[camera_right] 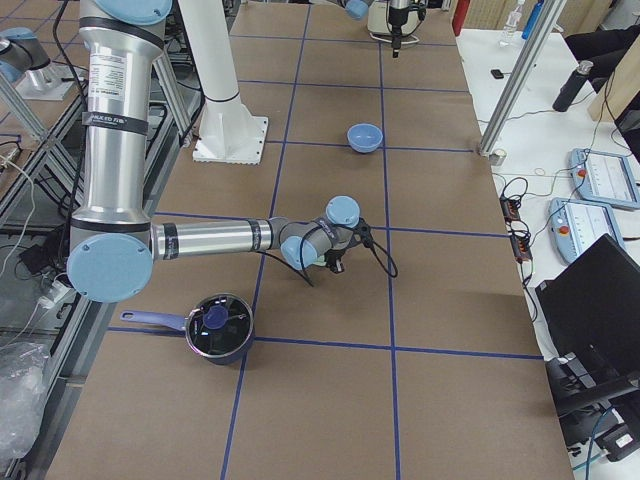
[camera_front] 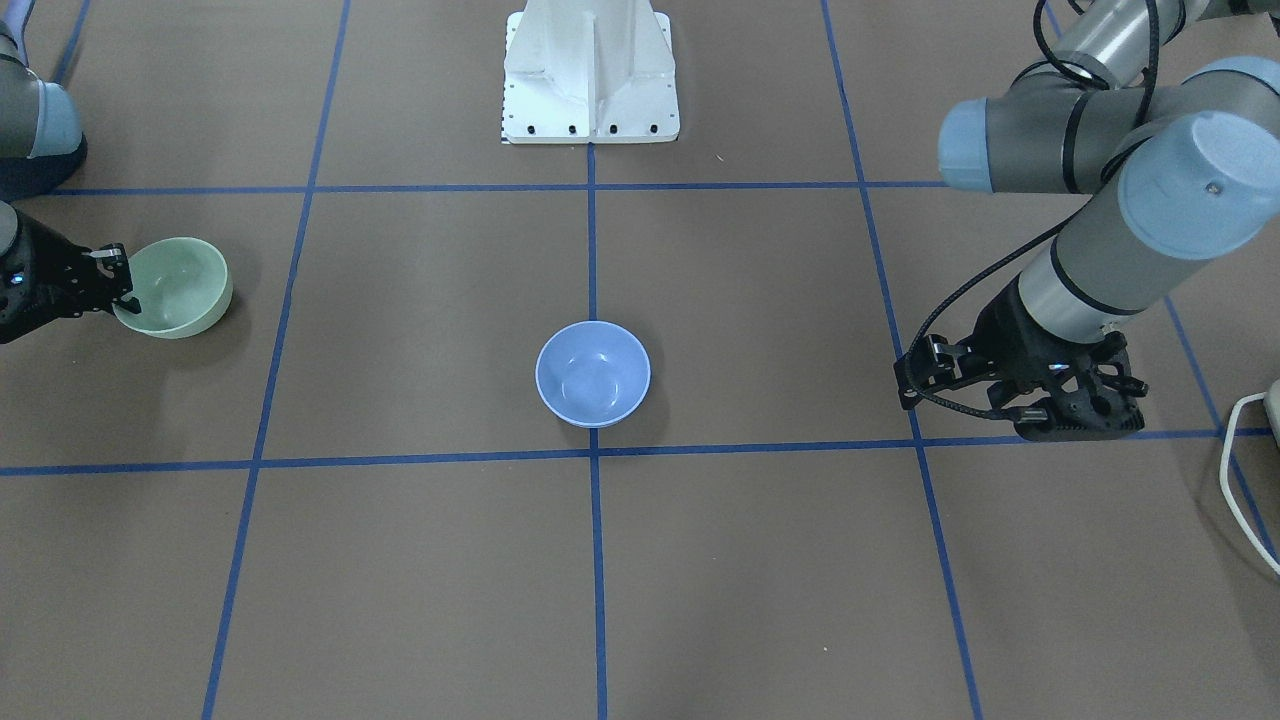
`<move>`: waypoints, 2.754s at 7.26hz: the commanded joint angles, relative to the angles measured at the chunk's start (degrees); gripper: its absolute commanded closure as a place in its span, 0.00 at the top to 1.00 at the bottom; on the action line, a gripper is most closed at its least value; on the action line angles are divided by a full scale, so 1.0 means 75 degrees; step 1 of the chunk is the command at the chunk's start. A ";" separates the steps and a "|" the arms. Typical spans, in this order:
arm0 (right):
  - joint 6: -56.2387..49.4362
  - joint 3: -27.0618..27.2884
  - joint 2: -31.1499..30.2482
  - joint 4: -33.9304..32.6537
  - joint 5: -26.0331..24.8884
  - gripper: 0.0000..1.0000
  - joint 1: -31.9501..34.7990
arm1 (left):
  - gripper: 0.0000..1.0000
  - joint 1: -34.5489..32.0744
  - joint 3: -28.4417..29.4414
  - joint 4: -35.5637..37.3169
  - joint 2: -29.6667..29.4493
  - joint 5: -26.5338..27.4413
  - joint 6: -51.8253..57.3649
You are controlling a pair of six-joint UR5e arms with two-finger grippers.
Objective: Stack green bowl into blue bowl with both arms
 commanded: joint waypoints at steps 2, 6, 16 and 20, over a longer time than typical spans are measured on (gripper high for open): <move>0.0004 -0.0046 0.0127 -0.0012 -0.0019 0.13 -0.0001 | 0.97 0.0007 0.0004 -0.0001 0.0001 0.0016 0.0004; 0.0809 0.0059 0.0722 -0.0024 0.0225 0.12 0.0140 | 0.97 0.0007 -0.0008 -0.0001 0.0001 0.0017 0.0004; 0.3880 -0.1002 0.6181 -0.3704 -0.1003 0.12 -0.1452 | 0.97 0.0007 0.0261 -0.0503 0.0164 0.0017 0.0004; 0.4092 -0.2048 0.6666 -0.2583 -0.1273 0.12 -0.1770 | 0.97 0.0007 0.0367 -0.0599 0.0176 0.0017 0.0004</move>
